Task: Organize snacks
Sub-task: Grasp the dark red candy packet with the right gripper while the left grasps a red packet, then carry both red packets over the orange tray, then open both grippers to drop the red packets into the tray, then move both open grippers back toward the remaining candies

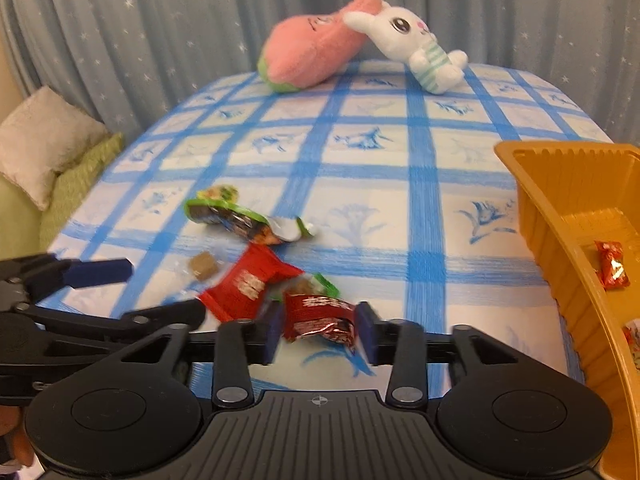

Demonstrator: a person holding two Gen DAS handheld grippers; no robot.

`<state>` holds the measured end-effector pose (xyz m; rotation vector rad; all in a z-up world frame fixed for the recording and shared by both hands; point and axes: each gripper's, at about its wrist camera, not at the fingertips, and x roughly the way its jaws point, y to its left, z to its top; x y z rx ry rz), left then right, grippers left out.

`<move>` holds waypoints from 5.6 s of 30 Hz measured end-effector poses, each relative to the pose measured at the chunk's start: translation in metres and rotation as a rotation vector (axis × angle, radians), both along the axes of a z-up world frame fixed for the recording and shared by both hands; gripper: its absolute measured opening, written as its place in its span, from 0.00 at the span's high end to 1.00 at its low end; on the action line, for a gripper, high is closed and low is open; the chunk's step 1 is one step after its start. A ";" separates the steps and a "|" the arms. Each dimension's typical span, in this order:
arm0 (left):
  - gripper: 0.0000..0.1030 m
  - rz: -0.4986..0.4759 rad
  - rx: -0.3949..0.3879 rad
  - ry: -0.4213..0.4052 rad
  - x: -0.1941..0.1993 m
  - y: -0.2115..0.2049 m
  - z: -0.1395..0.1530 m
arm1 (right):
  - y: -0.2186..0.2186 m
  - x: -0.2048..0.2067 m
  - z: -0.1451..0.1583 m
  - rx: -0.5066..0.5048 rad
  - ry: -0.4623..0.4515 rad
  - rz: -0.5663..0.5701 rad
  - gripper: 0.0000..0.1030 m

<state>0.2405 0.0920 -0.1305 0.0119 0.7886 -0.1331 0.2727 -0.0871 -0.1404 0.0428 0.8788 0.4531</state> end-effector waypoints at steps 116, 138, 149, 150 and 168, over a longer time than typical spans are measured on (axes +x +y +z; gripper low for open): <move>0.69 -0.199 -0.060 -0.023 -0.001 -0.230 0.077 | -0.272 -0.055 0.084 0.019 -0.084 -0.449 0.67; 0.44 -0.069 -0.083 -0.012 -0.039 -0.178 0.081 | -0.255 -0.068 0.091 0.053 -0.072 -0.445 0.26; 0.26 0.007 -0.071 -0.043 -0.073 -0.144 0.100 | -0.213 -0.093 0.106 0.055 -0.085 -0.365 0.26; 0.25 0.018 -0.069 -0.047 -0.076 -0.139 0.102 | -0.208 -0.095 0.107 0.057 -0.088 -0.355 0.26; 0.16 0.199 -0.041 -0.088 -0.124 -0.041 0.120 | -0.096 -0.106 0.126 0.072 -0.122 -0.153 0.26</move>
